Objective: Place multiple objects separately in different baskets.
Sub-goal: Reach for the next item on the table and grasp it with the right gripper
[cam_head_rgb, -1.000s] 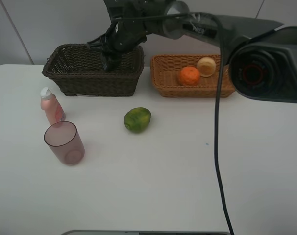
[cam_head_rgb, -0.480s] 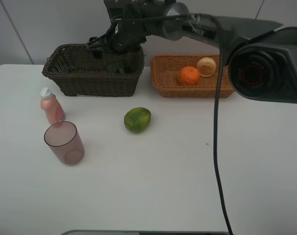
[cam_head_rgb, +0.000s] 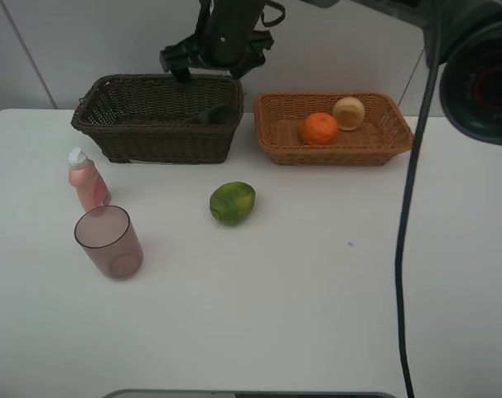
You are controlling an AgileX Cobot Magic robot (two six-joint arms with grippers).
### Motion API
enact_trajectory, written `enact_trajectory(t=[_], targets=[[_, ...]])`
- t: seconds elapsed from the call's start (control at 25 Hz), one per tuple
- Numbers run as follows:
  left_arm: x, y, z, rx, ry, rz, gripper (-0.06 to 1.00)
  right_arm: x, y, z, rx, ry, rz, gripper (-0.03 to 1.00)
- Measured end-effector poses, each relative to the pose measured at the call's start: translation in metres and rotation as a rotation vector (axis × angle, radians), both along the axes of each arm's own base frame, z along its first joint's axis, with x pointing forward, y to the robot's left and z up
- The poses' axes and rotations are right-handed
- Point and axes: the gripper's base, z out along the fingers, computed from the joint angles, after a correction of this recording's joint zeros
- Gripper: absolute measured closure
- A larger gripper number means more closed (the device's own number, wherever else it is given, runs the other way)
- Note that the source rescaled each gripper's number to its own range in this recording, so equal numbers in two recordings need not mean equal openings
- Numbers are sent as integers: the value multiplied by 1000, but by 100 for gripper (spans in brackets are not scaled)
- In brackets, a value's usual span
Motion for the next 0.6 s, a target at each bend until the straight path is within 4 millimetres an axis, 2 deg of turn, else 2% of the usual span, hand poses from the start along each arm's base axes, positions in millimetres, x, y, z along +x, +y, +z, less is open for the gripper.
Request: enact_trajectory(t=[0.2,0.44,0.6], targets=[[0,0,0,0,0,0,-6,-27,-2,5,-167,136,79,5],[0,0,0,0,0,0,-6,-52,12,20,-171,147,171,5],[0,0,0,0,0,0,-6,-64,11,13,-196,187,187,5]])
